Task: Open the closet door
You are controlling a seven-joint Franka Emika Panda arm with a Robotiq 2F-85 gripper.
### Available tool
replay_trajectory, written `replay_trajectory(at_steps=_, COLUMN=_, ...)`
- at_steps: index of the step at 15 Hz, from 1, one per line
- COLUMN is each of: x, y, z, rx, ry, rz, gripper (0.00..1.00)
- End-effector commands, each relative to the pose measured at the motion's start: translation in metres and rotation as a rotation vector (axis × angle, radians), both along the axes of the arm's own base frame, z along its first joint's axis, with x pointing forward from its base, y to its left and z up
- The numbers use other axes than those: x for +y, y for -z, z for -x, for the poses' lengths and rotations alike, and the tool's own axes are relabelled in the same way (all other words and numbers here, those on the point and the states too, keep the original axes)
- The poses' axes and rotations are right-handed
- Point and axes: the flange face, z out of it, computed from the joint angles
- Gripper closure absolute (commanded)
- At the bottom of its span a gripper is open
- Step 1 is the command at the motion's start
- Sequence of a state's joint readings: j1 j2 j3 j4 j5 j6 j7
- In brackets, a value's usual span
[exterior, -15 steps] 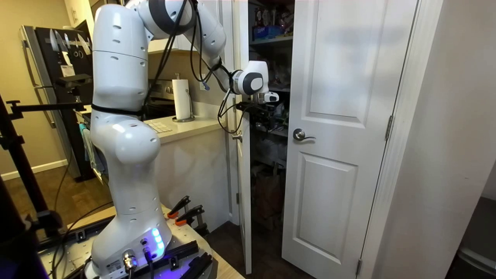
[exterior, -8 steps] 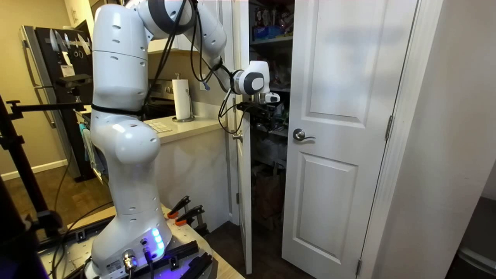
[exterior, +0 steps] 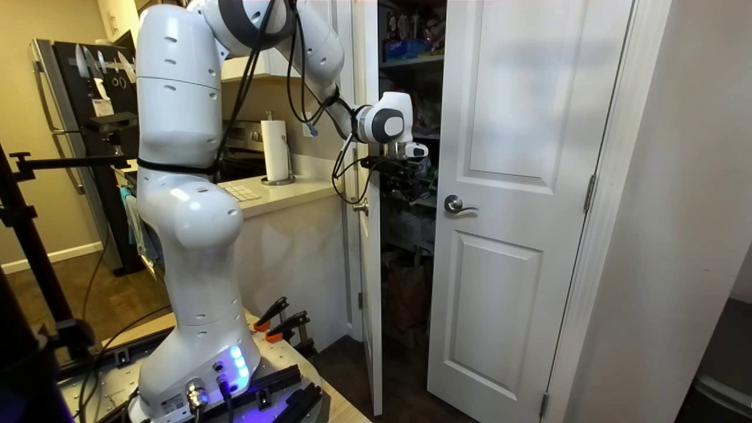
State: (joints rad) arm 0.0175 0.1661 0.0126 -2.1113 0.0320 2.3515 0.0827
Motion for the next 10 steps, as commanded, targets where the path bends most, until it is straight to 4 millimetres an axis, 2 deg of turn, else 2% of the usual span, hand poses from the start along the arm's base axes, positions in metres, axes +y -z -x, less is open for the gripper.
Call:
replay_trajectory(at_steps=1, x=-0.001, y=-0.003, z=0.014, rx=0.011, ry=-0.018, rz=-0.001, gripper=0.00)
replay_trajectory(at_steps=6, x=0.007, y=-0.004, z=0.018, rx=0.013, ry=-0.044, rz=-0.024, gripper=0.00)
replay_trajectory(at_steps=10, x=0.021, y=-0.005, z=0.023, rx=0.000, ry=-0.100, rz=-0.048, gripper=0.00)
